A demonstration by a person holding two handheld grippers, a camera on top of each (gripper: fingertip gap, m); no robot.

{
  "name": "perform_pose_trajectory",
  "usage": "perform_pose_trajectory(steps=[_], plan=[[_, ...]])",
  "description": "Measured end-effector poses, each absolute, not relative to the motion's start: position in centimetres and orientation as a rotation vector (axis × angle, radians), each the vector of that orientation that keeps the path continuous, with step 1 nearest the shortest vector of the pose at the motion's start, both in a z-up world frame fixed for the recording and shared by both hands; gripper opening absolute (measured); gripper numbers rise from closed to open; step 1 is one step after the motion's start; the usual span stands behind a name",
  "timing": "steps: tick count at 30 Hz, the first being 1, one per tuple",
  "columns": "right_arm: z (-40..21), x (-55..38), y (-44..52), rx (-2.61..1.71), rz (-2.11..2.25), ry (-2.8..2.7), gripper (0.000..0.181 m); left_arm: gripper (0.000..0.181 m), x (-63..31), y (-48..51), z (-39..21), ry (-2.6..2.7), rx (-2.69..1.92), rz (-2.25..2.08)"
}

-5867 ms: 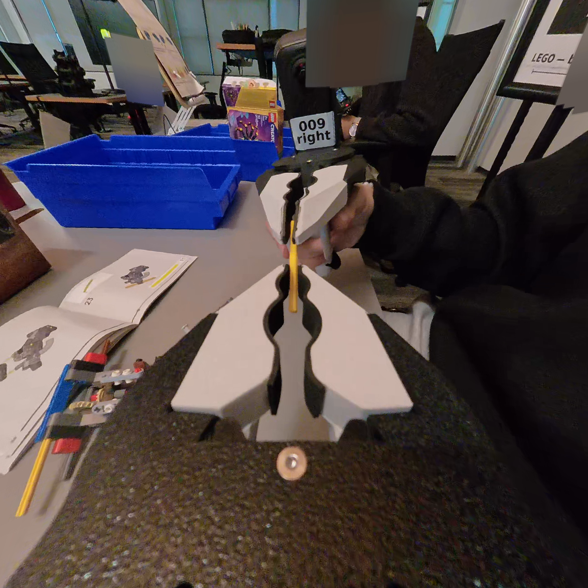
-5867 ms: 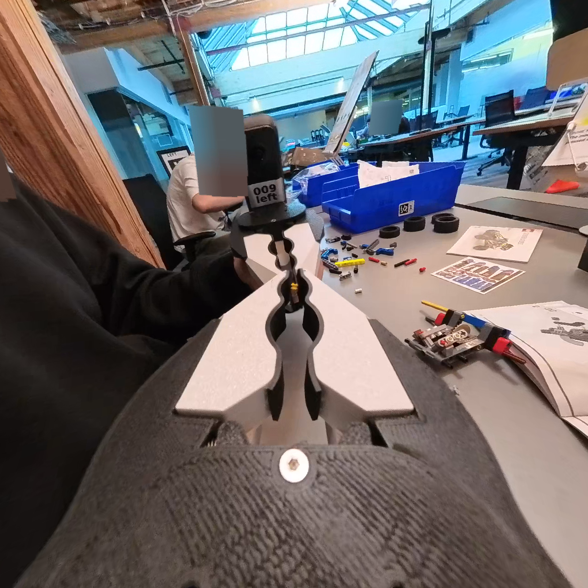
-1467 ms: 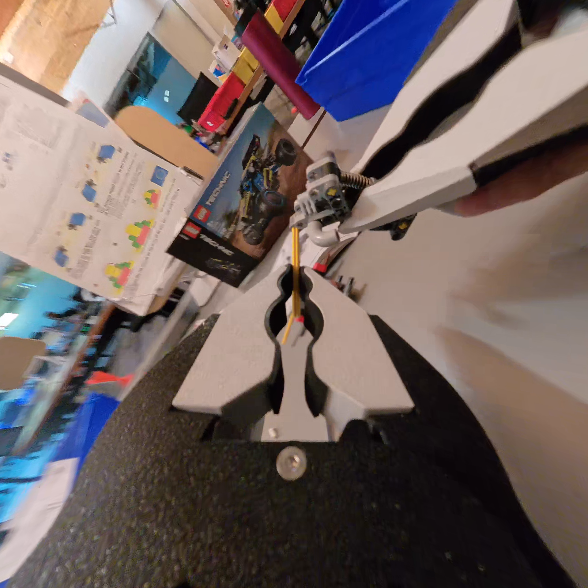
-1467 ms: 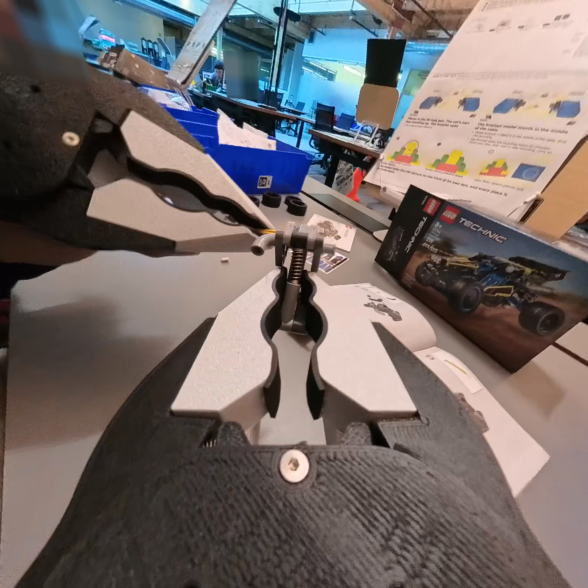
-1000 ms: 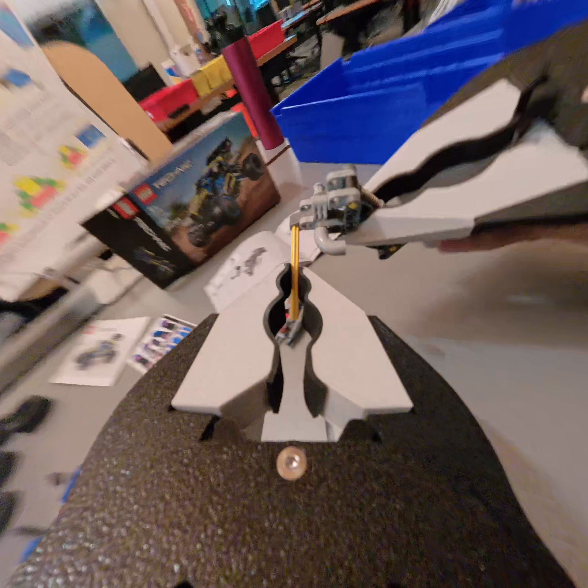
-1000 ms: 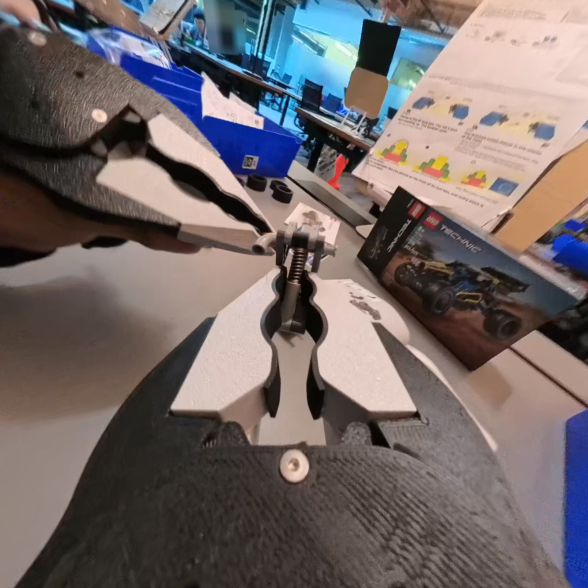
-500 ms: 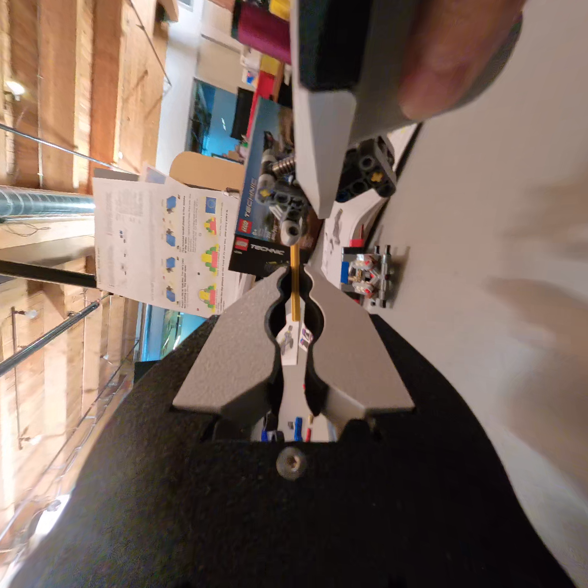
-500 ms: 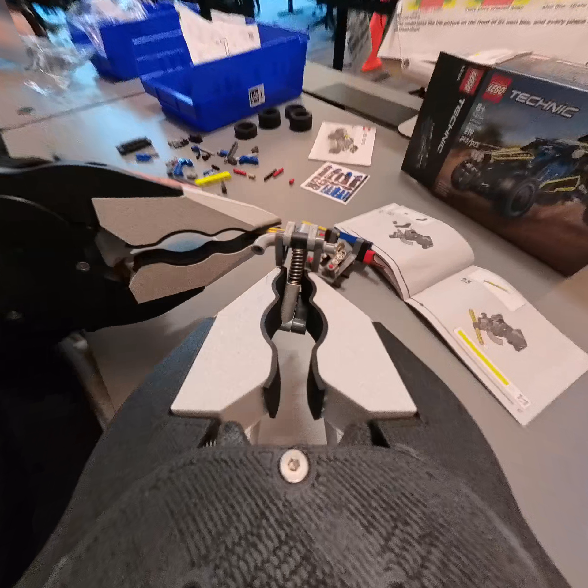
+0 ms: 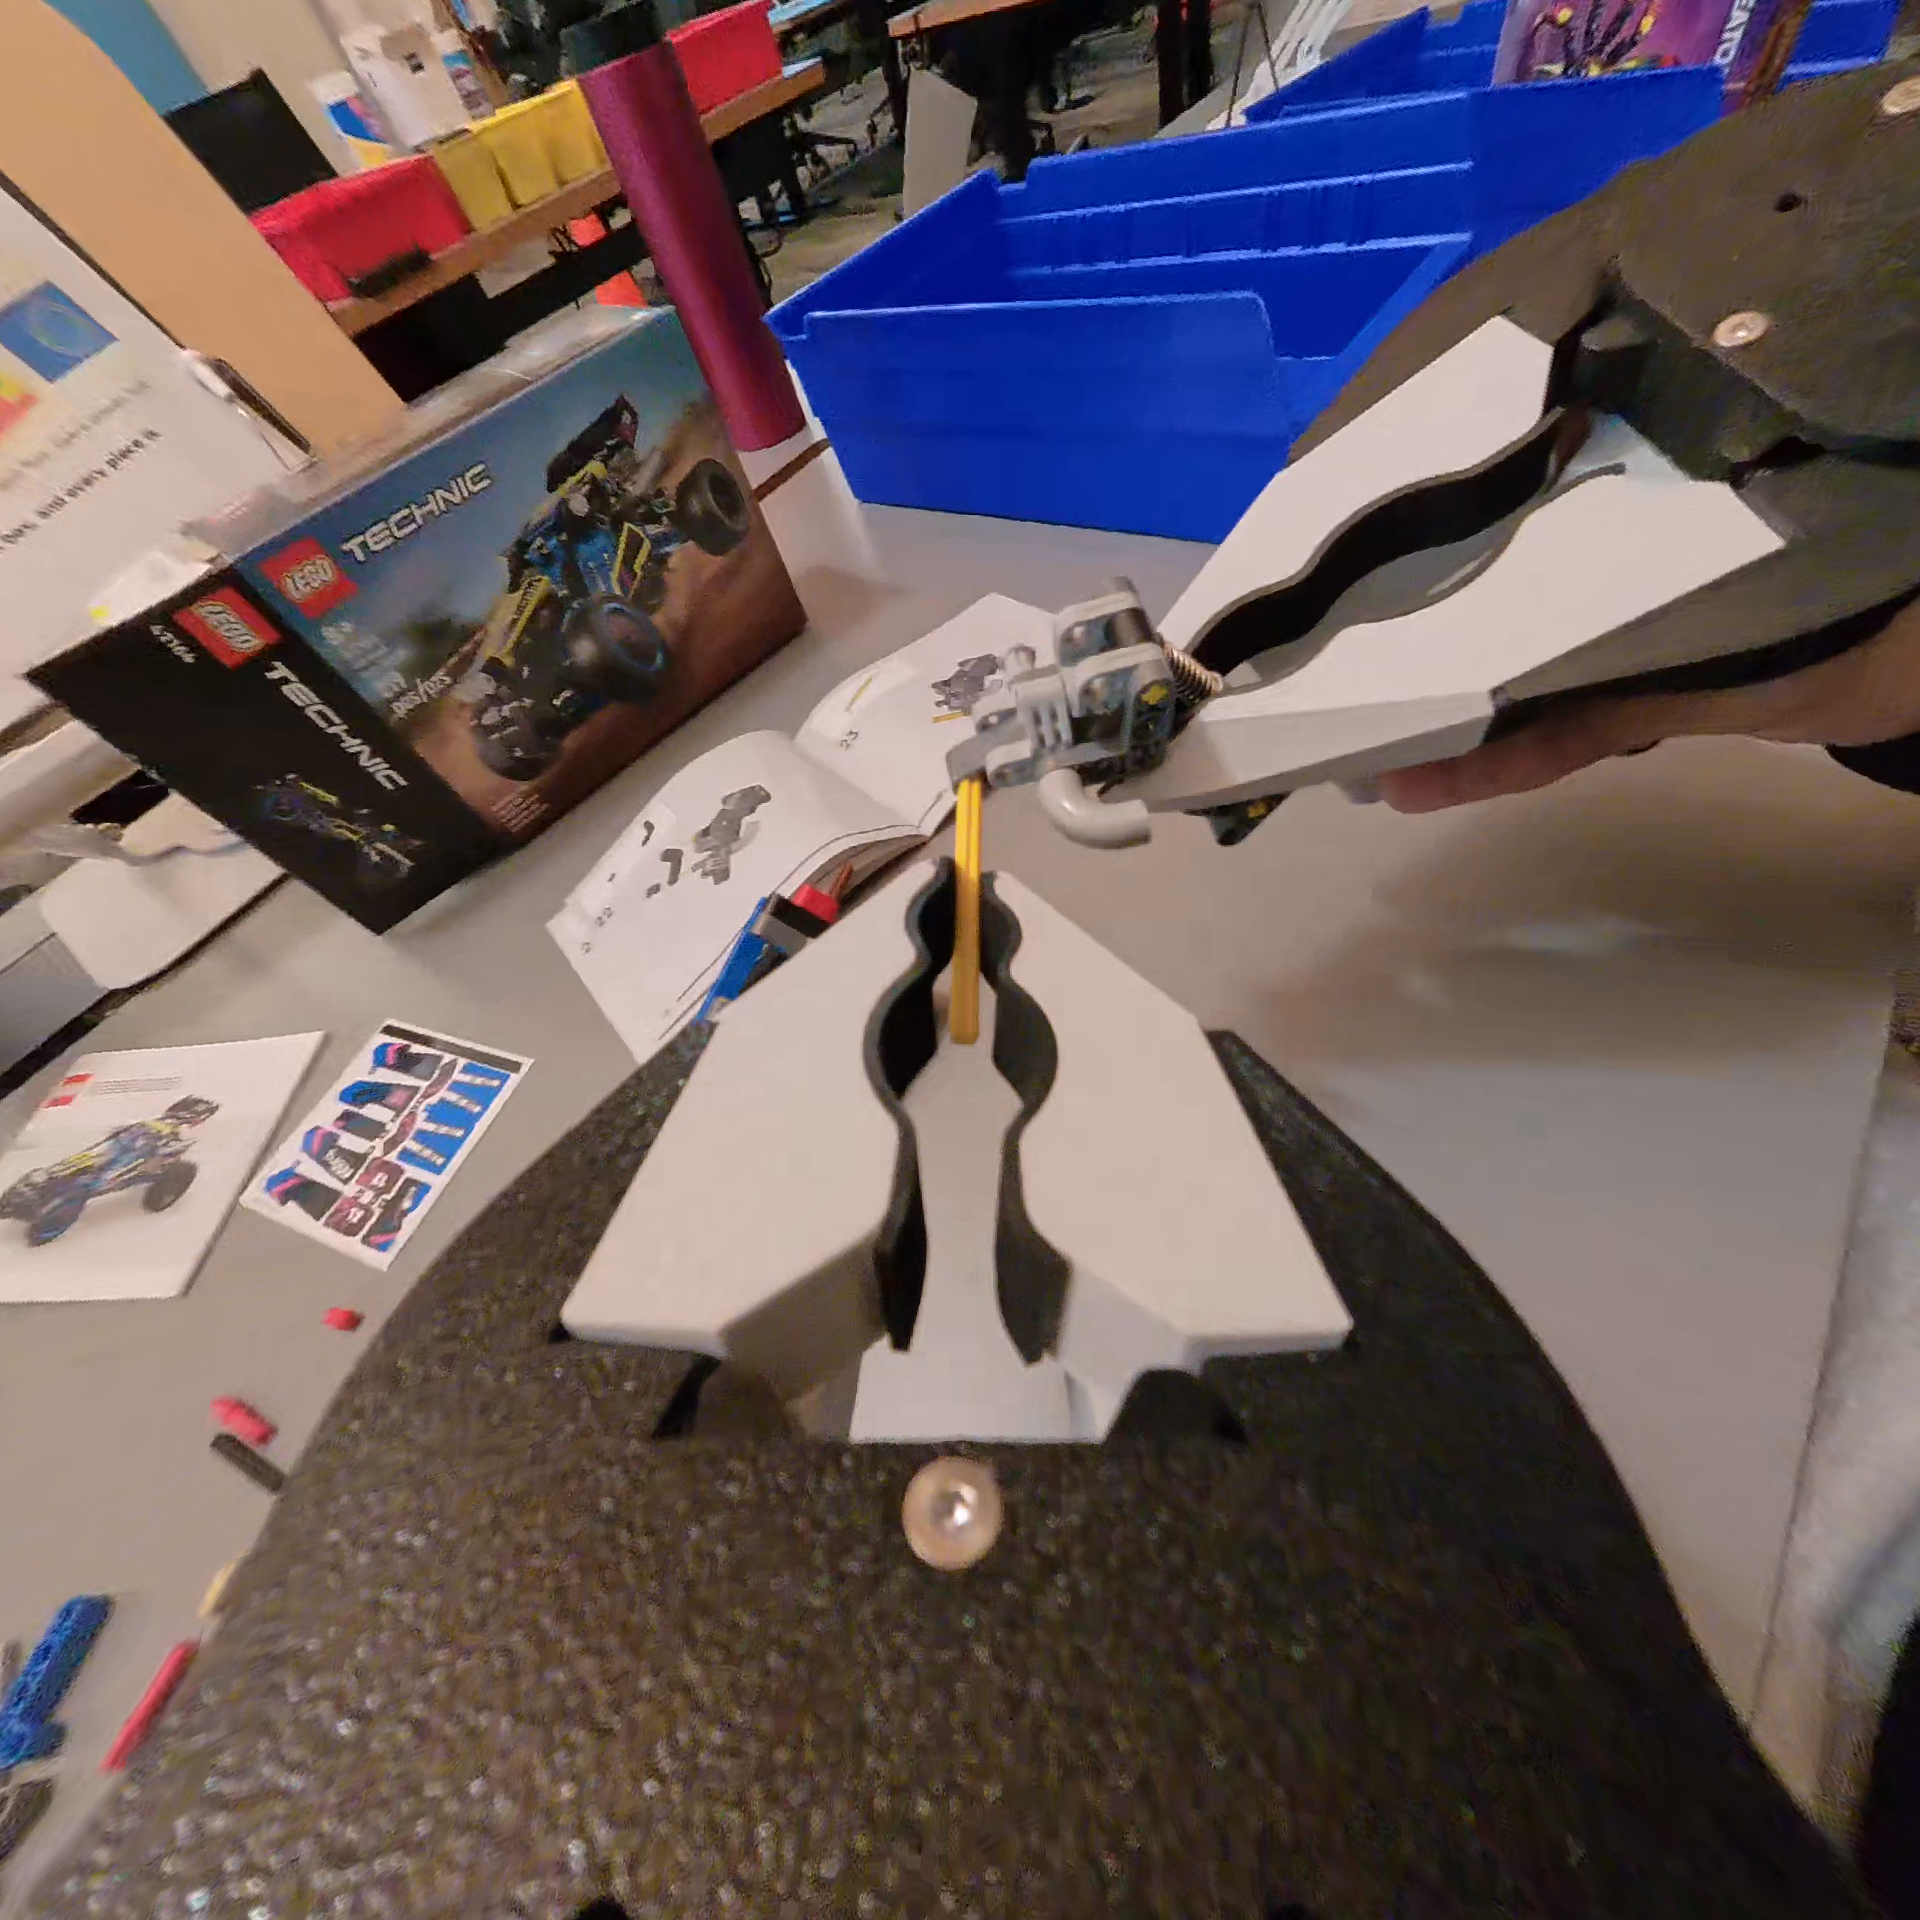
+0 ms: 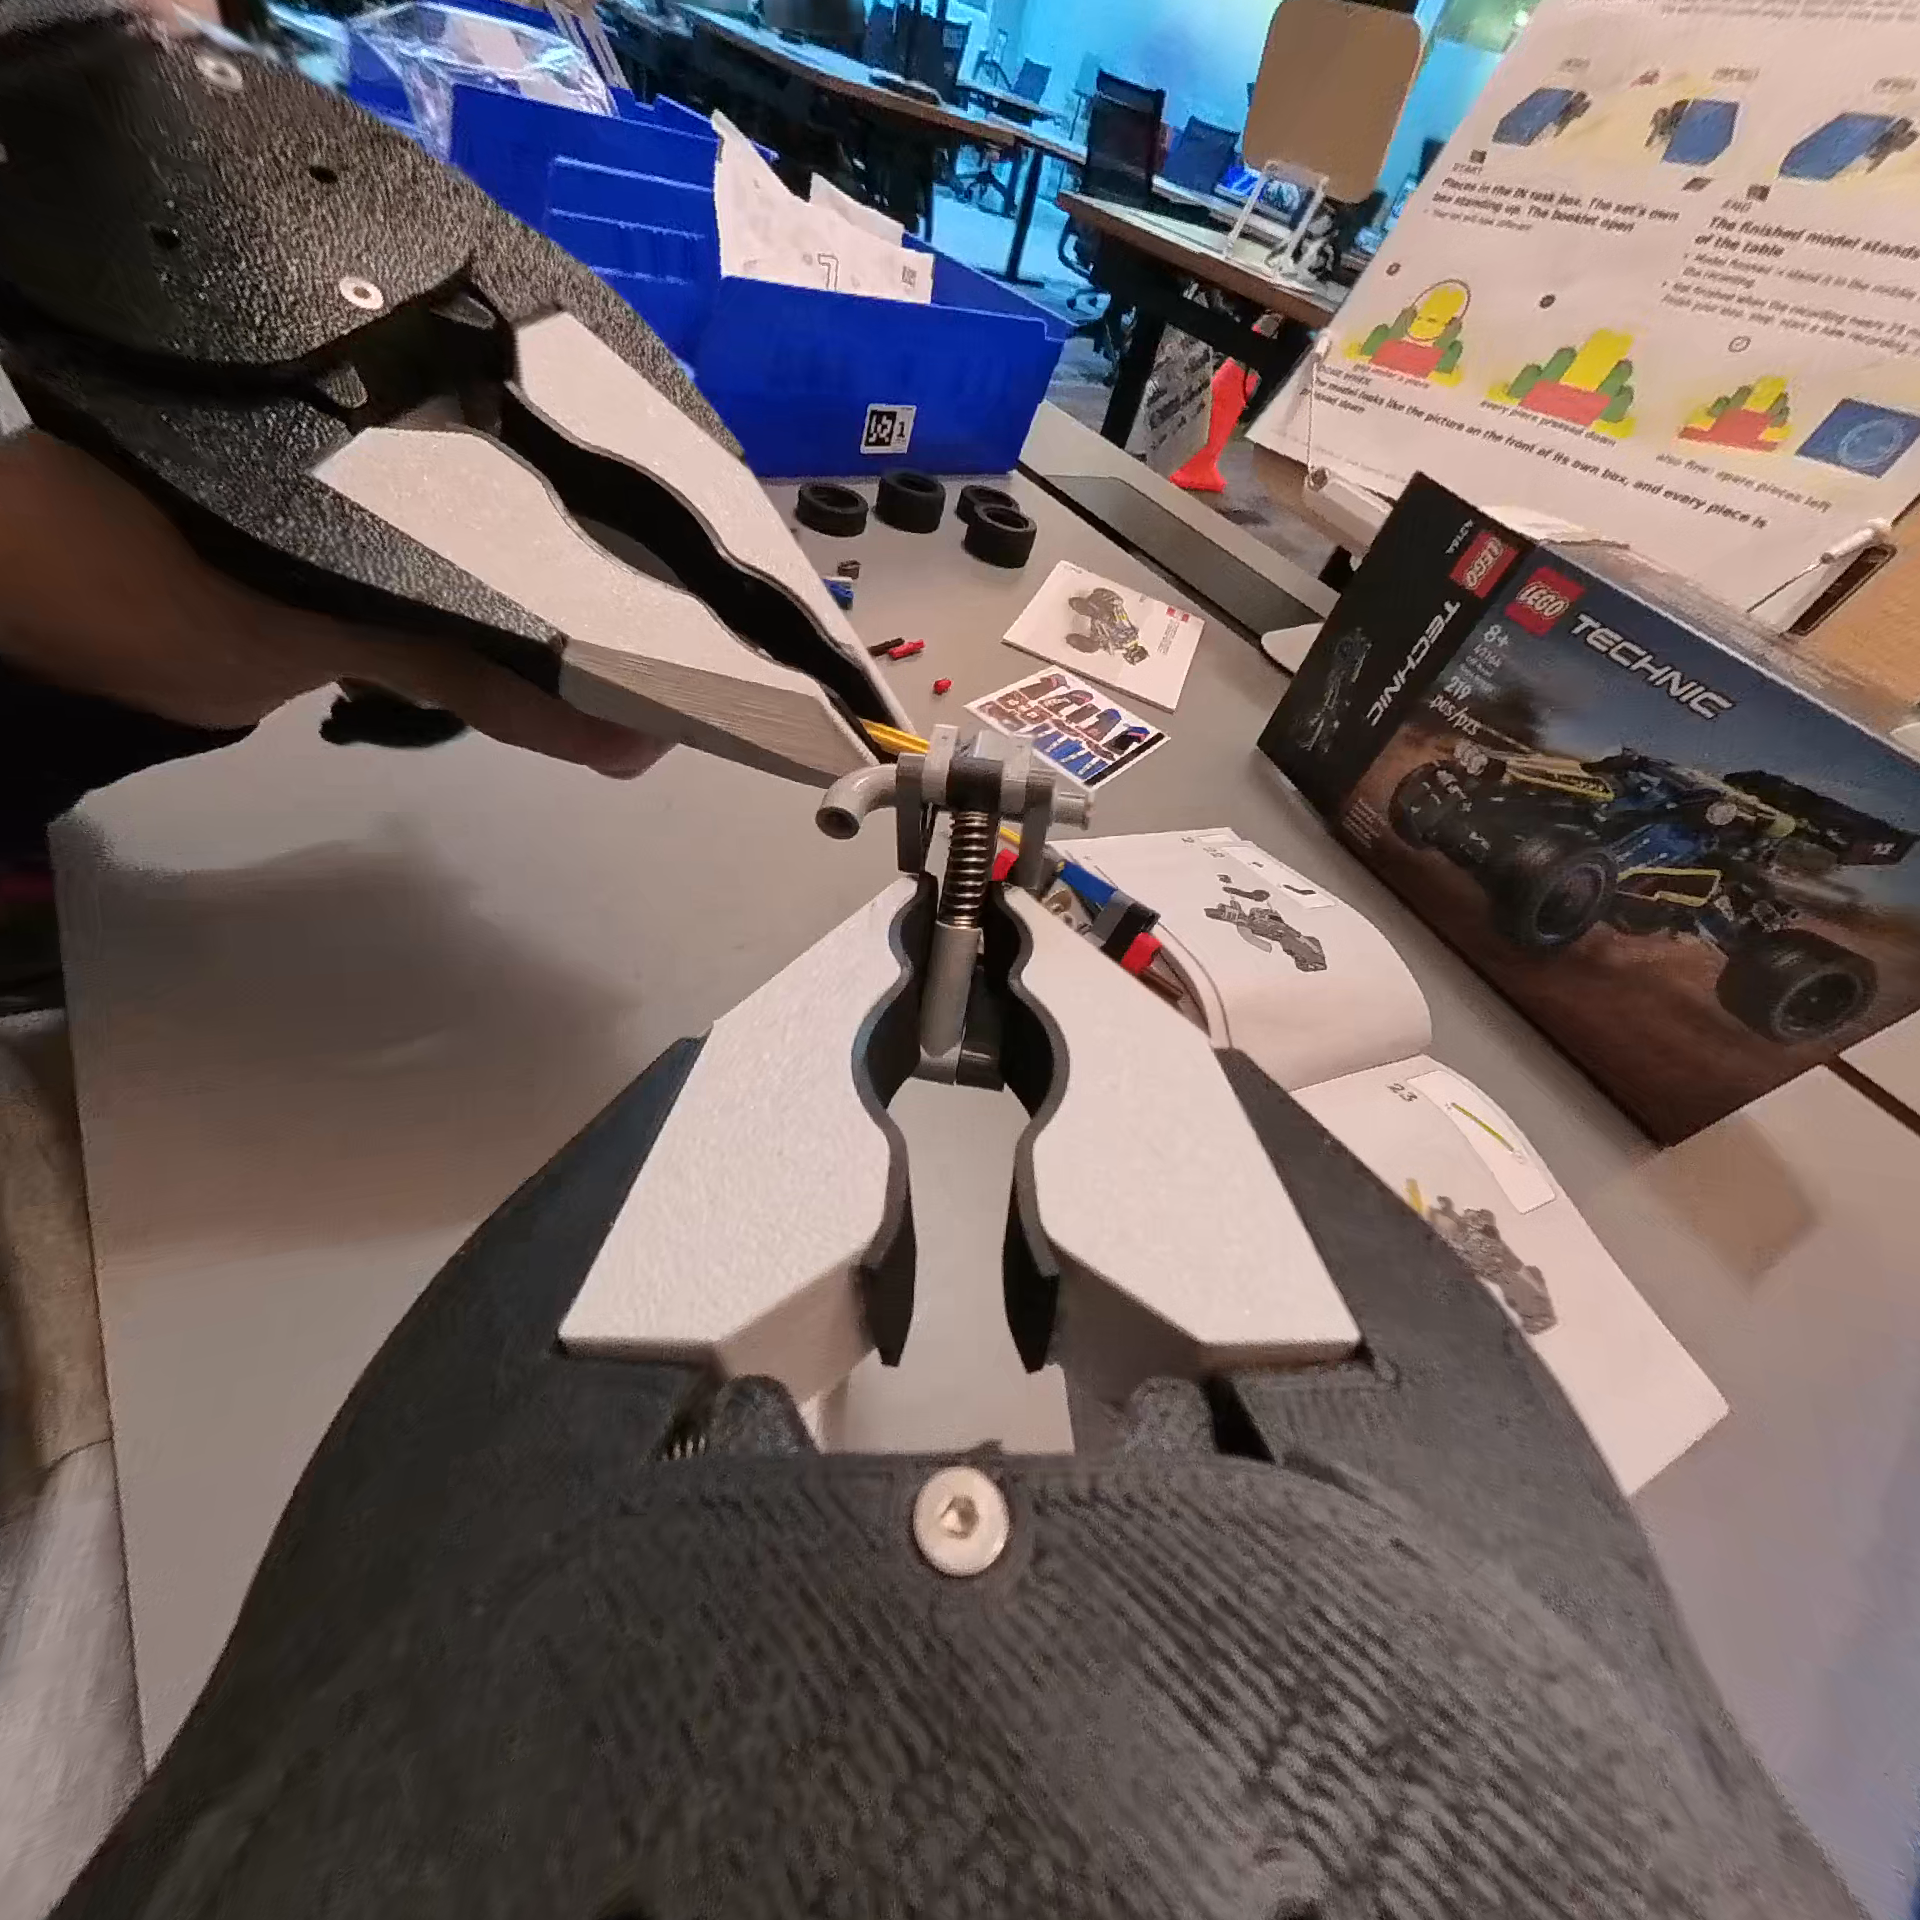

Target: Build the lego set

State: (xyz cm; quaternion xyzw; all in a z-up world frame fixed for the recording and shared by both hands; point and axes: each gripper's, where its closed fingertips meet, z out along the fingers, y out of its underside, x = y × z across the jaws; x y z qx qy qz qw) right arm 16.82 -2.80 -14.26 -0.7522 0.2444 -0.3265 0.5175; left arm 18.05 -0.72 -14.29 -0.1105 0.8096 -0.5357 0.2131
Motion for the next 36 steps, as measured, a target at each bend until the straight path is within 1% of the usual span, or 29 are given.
perform_pose_trajectory(steps=[12,19,25,29,31,34,36], plan=[[-13.0,16.5,-2.3,-1.516,-0.47,0.678,0.007,0.001,17.3,-0.8,-12.1,2.224,-0.378,-1.62],[-12.7,16.8,-1.4,-1.37,-0.375,0.76,0.007,0.001,17.9,-0.1,-11.6,2.111,-0.292,-1.458],[-12.3,16.9,-1.0,-1.378,-0.512,0.724,0.007,0.0,17.9,0.2,-10.9,2.012,-0.205,-1.331],[-12.2,16.7,-1.2,-1.48,-0.687,0.616,0.007,0.0,17.6,0.1,-10.6,2.076,-0.291,-1.463],[-12.2,16.7,-1.3,-1.512,-0.732,0.592,0.007,0.0,17.6,0.0,-10.7,2.097,-0.335,-1.537],[-12.6,16.8,-1.4,-1.544,-0.812,0.582,0.007,0.0,17.8,-0.1,-11.1,2.096,-0.339,-1.533],[-12.3,16.7,-1.5,-1.524,-0.828,0.566,0.007,0.001,17.6,-0.2,-10.8,2.106,-0.394,-1.642]])
